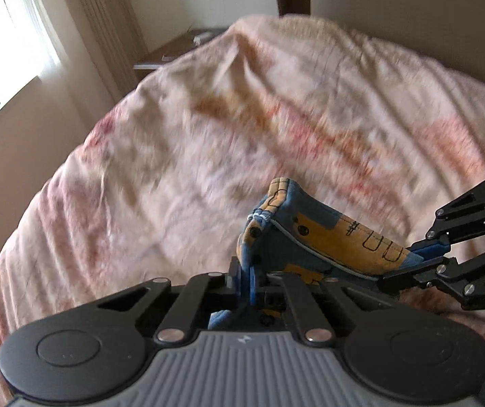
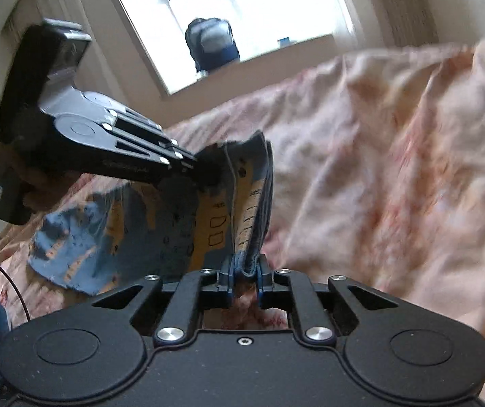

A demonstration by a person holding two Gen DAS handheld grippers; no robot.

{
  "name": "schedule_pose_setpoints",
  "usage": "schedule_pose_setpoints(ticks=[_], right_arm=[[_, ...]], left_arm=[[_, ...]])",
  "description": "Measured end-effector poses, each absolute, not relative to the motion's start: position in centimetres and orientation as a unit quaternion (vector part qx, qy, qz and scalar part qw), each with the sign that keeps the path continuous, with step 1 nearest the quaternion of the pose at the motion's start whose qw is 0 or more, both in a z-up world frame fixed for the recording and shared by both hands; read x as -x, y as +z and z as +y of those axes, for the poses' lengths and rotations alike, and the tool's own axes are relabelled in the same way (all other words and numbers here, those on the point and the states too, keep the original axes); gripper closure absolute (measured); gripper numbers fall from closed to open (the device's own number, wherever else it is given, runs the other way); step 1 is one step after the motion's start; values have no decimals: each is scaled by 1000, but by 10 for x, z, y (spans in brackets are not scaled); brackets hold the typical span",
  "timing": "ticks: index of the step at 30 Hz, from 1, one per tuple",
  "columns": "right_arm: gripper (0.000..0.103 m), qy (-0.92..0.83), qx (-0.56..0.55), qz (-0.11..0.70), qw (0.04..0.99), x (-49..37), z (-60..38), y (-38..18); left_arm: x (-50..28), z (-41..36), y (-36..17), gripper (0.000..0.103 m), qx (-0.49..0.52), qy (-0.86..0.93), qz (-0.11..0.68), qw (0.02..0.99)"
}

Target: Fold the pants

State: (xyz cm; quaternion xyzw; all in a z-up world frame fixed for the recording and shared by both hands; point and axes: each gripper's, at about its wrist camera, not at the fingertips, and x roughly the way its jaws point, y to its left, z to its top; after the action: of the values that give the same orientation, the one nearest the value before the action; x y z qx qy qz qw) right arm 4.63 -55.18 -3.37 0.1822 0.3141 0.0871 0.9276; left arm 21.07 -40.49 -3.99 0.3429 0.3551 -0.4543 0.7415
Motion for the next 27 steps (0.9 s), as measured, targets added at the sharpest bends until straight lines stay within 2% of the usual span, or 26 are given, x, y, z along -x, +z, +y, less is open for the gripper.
schedule_pose_setpoints(ticks=[4,7,14,16,17,18,20,22,23,25,27], right_arm=[[92,60,-175,295,938,-33,-569,-18],[92,30,-170,301,938,-23,-585,-10],[91,-10,-202,346,916,-32,-610,-49],[90,-13,-201,348,916,-32,-609,-52],[90,-13,-200,349,915,-31,-608,-51],[86,-13,-198,351,915,-31,-606,-50],[77,-21,-188,355,915,-33,-605,-44],[57,-34,-169,355,919,-30,-602,-37],[50,-42,-155,353,922,-27,-600,-31],[21,-58,-123,344,929,-24,-591,-21],[14,-57,-86,336,936,-24,-578,-10]], left_arm=[[-212,-428,-32,99,-321,-479,345,741],[-216,-448,-46,99,-311,-495,343,735],[-235,-470,-103,95,-299,-495,372,726],[-240,-462,-99,83,-280,-497,371,733],[-242,-458,-95,64,-275,-493,369,739],[-244,-454,-89,48,-272,-486,363,747],[-245,-440,-74,32,-268,-466,340,771],[-245,-421,-57,20,-261,-447,319,794],[-245,-407,-49,11,-255,-433,310,807],[-237,-375,-34,3,-239,-413,293,829],[-225,-337,-23,0,-228,-393,280,846]])
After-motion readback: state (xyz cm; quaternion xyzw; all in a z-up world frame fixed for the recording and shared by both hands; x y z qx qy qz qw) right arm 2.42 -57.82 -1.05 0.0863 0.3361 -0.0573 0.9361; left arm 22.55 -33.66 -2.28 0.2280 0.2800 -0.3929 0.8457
